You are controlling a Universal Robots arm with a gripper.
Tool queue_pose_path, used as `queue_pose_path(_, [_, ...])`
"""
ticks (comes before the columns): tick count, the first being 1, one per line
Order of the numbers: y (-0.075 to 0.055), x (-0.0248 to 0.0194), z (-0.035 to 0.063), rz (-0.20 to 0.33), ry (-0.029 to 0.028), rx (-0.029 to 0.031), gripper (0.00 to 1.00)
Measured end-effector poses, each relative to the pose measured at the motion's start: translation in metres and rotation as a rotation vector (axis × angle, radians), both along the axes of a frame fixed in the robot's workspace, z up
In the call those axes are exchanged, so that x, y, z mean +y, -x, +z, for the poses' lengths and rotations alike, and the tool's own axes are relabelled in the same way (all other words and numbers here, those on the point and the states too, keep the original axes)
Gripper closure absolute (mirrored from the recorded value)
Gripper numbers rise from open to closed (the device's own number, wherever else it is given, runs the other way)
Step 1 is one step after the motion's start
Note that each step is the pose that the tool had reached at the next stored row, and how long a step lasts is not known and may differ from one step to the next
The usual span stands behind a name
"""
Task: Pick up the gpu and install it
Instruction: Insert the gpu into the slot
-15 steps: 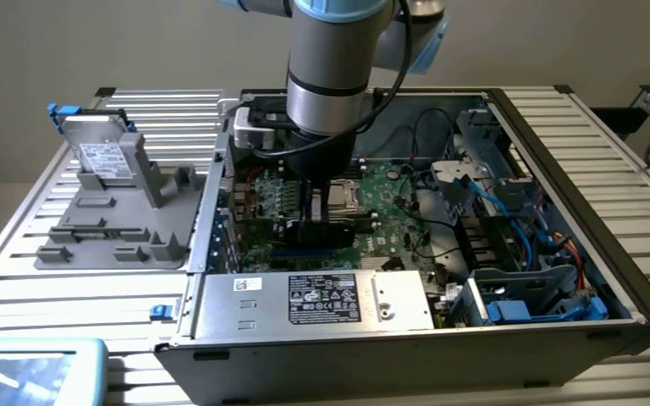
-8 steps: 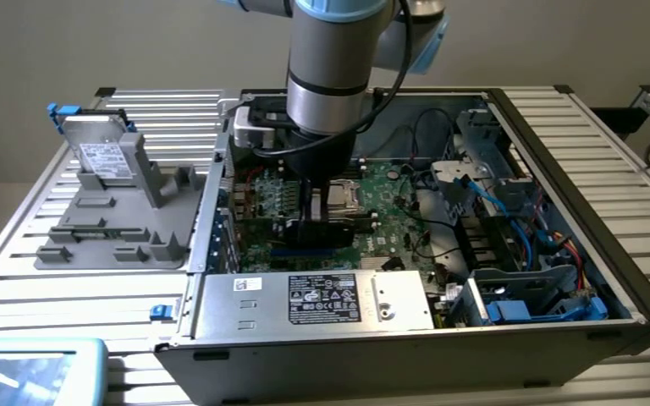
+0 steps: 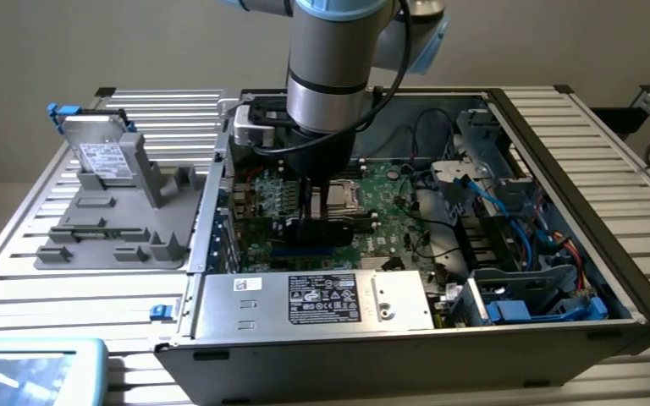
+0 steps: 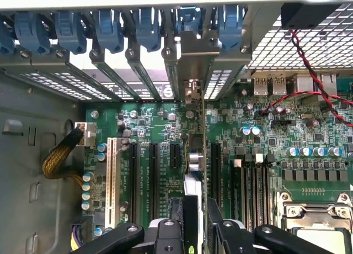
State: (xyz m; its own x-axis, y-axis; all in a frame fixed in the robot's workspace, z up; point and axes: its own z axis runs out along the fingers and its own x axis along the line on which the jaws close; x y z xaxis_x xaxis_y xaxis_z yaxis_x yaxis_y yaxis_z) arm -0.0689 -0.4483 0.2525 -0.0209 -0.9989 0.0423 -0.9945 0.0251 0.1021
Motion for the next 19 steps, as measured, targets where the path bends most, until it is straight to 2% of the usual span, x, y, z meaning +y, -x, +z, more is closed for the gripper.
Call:
queue_pose_path(3, [0.0000,0.0001,-0.0007,0.000,-0.0001,-0.0001,0.72])
queue_pose_path(7, [0.0000,0.0000,-0.0021,0.000,0.0027,0.0001,0.72])
queue_pose_path(19, [0.0010,-0.0001,-0.0012,0.000,0.0025,-0.0021,0.72])
